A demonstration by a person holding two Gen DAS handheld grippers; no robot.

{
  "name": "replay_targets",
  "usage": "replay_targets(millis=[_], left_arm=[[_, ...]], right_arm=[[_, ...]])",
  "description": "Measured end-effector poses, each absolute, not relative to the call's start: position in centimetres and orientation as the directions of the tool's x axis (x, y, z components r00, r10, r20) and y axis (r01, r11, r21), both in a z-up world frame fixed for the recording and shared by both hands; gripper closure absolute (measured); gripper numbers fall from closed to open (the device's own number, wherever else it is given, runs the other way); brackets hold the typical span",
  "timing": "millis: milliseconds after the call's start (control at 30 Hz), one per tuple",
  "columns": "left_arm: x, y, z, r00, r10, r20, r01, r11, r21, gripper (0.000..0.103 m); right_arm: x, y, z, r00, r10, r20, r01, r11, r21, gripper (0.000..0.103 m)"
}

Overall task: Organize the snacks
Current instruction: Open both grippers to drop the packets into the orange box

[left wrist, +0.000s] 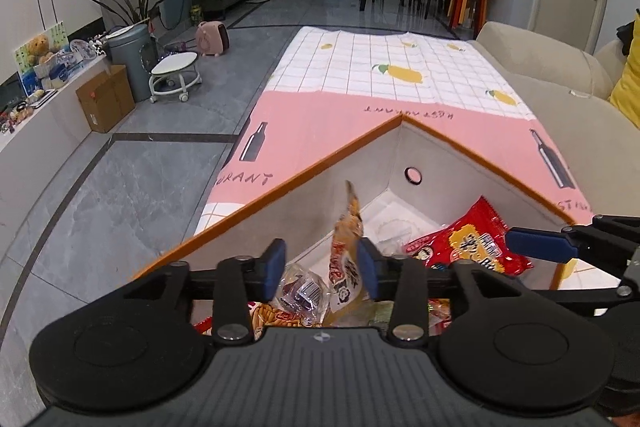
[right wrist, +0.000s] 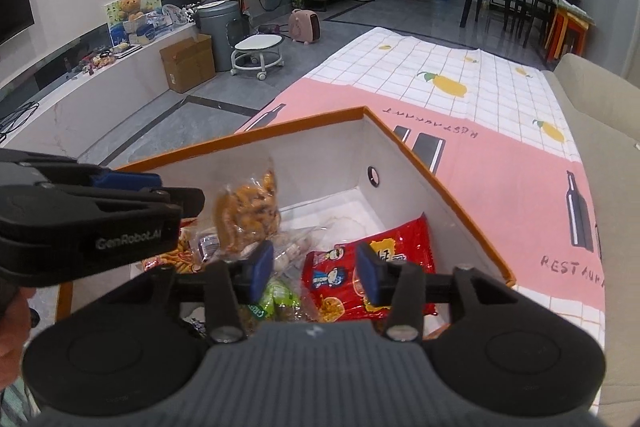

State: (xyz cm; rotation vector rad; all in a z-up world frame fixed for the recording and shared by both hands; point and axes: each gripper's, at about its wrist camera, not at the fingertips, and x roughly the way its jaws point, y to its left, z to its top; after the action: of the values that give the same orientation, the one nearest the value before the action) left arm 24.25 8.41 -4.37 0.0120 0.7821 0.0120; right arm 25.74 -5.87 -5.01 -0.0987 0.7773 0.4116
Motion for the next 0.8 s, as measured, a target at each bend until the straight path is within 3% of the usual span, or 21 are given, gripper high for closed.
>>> replay_targets(millis=[67,133,233,567,800], left_arm=[[23.8,8.3,-3.7,0.72,0.017,-0.694,-0.006,1.0,0.017,0.042],[23.2,8.0,-2.9,0.732,0.024,-0.681,-0.007,1.0,0.027,0.04],[22.0,7.6,-1.5,0.754,0.021,-0.657,-0.008,1.0,0.023,0.037],[17.8,6.3,2.5,0.814,-0.003,-0.58,-0.001,1.0,-0.007,0.037],[15.8,5.2,2.9,0.807,0.04,-0.589,0.005,0.997,0.075,0.036]], right_arm=[[25.6,-6.1,-4.7,0.645,0.319,-0.694,-0.391,0.918,0.059,0.049],[25.2,-6.5,-4.3,0.653,0.316,-0.688,-0.384,0.921,0.059,0.041],[24.5,-7.2,-3.4,0.67,0.315,-0.672,-0.369,0.927,0.067,0.037],[20.3,-10.1,0.9,0.724,0.293,-0.625,-0.287,0.951,0.114,0.029],[16.2,-11.2,2.8,0.754,0.269,-0.599,-0.26,0.96,0.105,0.025]])
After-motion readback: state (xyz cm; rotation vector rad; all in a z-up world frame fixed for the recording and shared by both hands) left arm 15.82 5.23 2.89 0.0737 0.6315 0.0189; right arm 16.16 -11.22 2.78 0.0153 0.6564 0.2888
